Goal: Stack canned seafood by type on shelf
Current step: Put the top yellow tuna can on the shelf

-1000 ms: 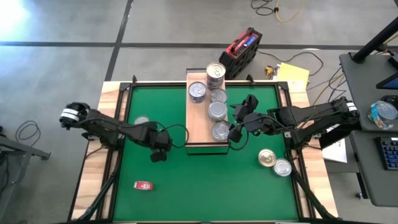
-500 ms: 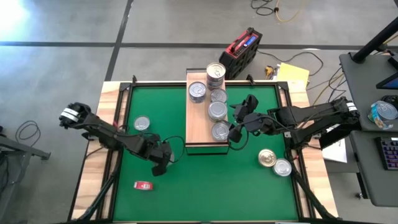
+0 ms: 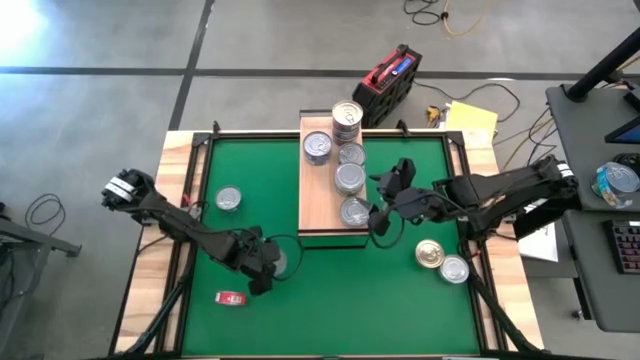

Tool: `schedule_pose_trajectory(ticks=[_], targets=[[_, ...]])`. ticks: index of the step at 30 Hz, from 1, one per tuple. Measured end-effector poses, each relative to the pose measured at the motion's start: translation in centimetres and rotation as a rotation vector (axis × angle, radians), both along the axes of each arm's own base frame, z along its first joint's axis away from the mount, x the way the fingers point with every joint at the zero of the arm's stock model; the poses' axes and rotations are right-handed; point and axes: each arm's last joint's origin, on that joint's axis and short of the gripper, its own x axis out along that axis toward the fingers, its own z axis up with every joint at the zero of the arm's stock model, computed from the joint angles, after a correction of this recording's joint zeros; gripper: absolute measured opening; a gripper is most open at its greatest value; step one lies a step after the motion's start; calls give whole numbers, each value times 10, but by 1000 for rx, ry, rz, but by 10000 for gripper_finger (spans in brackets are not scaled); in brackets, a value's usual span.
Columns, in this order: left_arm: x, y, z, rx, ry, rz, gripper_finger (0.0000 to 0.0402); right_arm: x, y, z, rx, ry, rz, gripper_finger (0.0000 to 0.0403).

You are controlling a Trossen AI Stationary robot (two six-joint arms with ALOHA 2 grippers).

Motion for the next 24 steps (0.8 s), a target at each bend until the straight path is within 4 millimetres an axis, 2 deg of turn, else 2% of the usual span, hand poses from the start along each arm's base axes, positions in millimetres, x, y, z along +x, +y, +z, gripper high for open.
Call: schedule_pose_trajectory(ticks=[8,15,24], targets=[[11,-26,0,13,-2,-55,0,-5,29,7,44,-55,88,313],[24,-52,1,43,-21,-101,0,-11,47,6,154,-82,126,313],[35,-83,2,126,-20,-153,0,-19,69,-13,365,-66,145,313]])
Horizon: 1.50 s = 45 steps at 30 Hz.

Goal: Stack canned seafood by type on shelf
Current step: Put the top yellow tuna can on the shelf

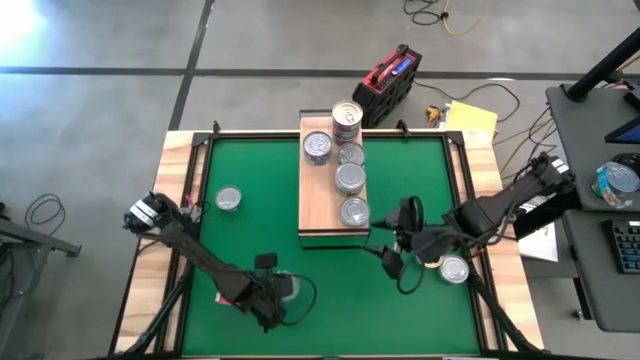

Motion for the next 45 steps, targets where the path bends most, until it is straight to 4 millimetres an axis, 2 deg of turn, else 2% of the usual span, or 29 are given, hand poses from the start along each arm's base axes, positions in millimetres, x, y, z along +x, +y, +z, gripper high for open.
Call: schedule_pose_trajectory(ticks=[8,13,17,24,31,37,45], targets=[[12,-26,-1,72,-28,-74,0,-10,14,-36,171,48,-76,313],[11,-37,3,167,-47,-91,0,-12,25,-62,272,-4,-76,313],[11,-41,16,232,-88,-92,0,-13,33,-72,350,-74,-42,313],[5,-50,33,276,-68,-135,0,-15,41,-79,410,-154,-4,313],[-8,-61,35,289,-48,-199,0,2,55,-96,388,-96,-22,313],[-14,-63,31,241,4,-209,0,28,76,-105,418,-27,16,313],[-18,-67,31,243,11,-244,0,61,102,-117,442,38,-35,313]])
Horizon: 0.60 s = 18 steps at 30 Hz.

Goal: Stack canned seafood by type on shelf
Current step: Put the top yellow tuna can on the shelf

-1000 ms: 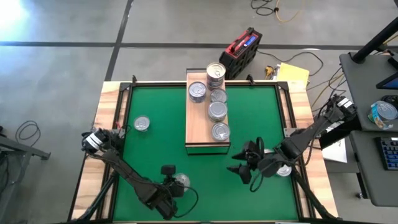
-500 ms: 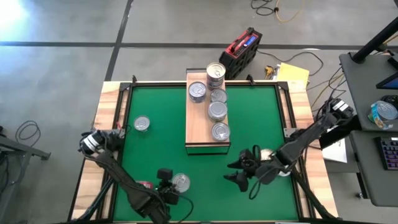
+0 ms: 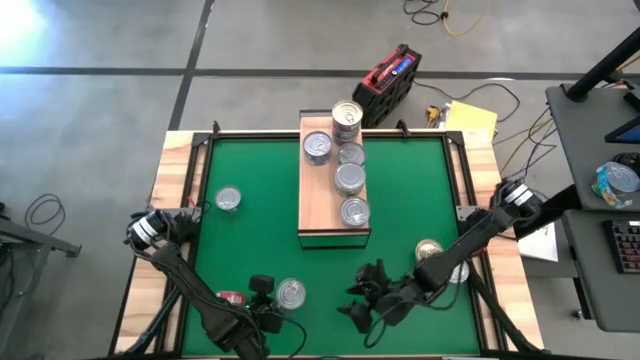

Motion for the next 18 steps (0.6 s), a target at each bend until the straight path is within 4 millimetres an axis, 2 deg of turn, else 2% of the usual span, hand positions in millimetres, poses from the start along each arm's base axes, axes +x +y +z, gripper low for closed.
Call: schedule_pose_trajectory(ticks=[5,13,18], targets=[[3,-4,-5,-24,-27,-61,0,13,10,-10,24,28,4,313],[-3,2,-23,-20,-3,-52,0,15,11,-29,44,78,-49,313],[-3,3,-24,-10,-12,-47,0,20,13,-43,8,50,-136,313]])
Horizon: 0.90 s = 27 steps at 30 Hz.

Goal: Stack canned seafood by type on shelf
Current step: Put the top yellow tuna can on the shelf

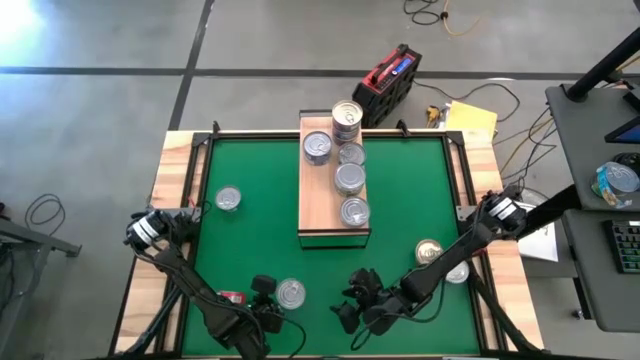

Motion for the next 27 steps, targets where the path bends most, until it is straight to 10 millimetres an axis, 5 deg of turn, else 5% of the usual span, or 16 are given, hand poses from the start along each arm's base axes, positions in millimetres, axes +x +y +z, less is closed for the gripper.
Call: schedule_pose_trajectory(ticks=[10,22,27], targets=[[-5,8,-10,101,-9,-30,0,13,0,-30,29,-20,-94,313],[-2,9,7,118,-71,-115,0,43,-16,-66,35,-85,-129,313],[-3,10,-1,82,-76,-109,0,50,-19,-66,64,-120,-97,313]])
